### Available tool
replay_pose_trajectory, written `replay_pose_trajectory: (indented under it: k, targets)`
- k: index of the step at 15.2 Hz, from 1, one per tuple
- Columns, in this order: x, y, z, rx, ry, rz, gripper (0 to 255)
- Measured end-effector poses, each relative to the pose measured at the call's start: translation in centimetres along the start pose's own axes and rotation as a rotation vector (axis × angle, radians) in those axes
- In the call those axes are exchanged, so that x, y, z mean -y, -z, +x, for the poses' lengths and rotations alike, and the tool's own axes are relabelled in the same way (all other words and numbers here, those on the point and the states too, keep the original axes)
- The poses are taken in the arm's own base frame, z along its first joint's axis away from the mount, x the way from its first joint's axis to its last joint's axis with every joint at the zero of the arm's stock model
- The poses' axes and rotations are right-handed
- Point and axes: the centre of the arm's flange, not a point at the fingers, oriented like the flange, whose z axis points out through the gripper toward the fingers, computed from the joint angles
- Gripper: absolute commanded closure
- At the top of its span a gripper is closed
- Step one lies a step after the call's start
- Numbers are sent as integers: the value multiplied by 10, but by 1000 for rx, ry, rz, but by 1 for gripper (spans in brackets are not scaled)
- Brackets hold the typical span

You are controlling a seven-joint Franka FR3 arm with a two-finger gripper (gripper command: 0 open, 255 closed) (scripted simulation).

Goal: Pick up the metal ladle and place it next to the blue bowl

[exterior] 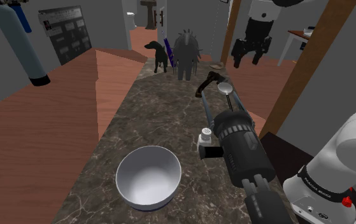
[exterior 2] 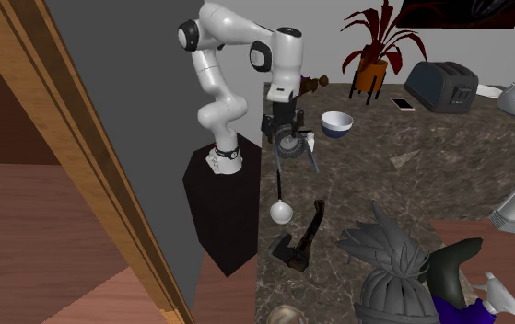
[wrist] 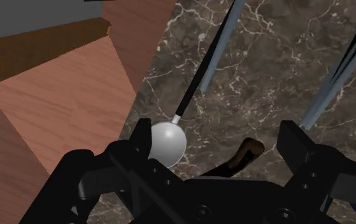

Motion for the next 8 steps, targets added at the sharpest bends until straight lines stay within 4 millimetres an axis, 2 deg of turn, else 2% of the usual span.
replay_pose_trajectory:
  k: [8]
  targets:
    - [-4,-103,51,121,-266,-29,0]
